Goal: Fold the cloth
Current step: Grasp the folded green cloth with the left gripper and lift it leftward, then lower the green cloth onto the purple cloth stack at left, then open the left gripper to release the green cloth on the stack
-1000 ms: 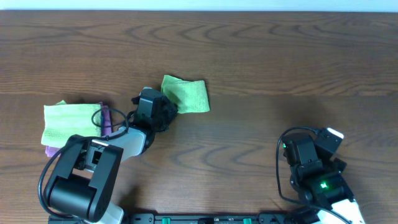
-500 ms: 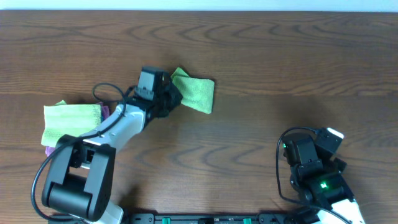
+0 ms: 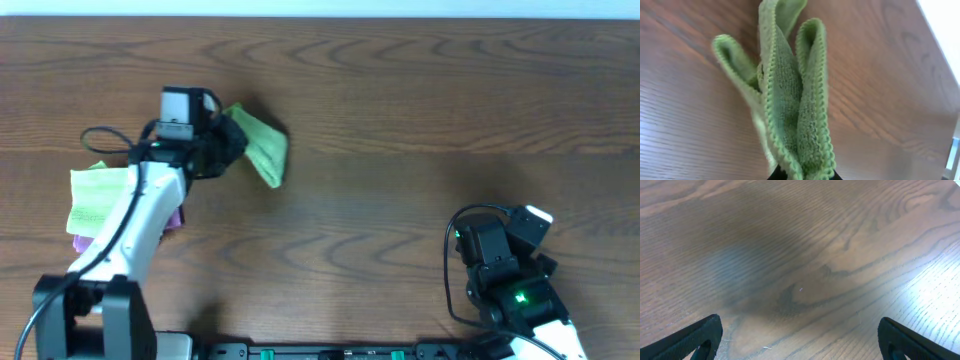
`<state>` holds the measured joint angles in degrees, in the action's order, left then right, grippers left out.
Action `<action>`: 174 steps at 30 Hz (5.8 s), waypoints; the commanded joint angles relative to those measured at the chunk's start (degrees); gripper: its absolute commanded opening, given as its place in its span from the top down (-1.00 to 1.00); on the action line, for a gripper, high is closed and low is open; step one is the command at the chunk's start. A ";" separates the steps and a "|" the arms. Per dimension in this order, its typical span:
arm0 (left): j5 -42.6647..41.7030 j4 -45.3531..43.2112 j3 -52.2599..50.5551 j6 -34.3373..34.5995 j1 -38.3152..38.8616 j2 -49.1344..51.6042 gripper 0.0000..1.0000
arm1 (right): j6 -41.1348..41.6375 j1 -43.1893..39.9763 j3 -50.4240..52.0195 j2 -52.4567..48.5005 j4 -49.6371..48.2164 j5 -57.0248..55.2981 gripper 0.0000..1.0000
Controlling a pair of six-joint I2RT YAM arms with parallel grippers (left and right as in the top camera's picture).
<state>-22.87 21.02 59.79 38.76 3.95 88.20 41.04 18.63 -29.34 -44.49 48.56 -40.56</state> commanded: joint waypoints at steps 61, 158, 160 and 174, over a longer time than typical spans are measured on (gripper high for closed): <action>-21.99 39.93 20.96 -28.35 -37.46 -4.50 0.88 | 0.92 -0.35 0.20 0.24 0.04 -1.20 -0.98; -6.51 41.29 9.75 -33.42 -55.06 -4.11 0.09 | 0.92 -0.35 0.20 0.24 0.04 -1.20 -0.99; -6.51 41.33 9.81 -33.44 -55.06 -4.11 0.05 | 0.92 -0.35 0.20 0.24 0.04 -1.20 -0.98; -3.93 46.51 17.18 -33.44 -55.06 -4.13 -0.29 | 0.92 -0.35 0.20 0.24 0.04 -1.20 -0.98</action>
<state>-27.97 66.83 74.67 5.74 -50.83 84.53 41.06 18.63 -29.34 -44.49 48.56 -40.56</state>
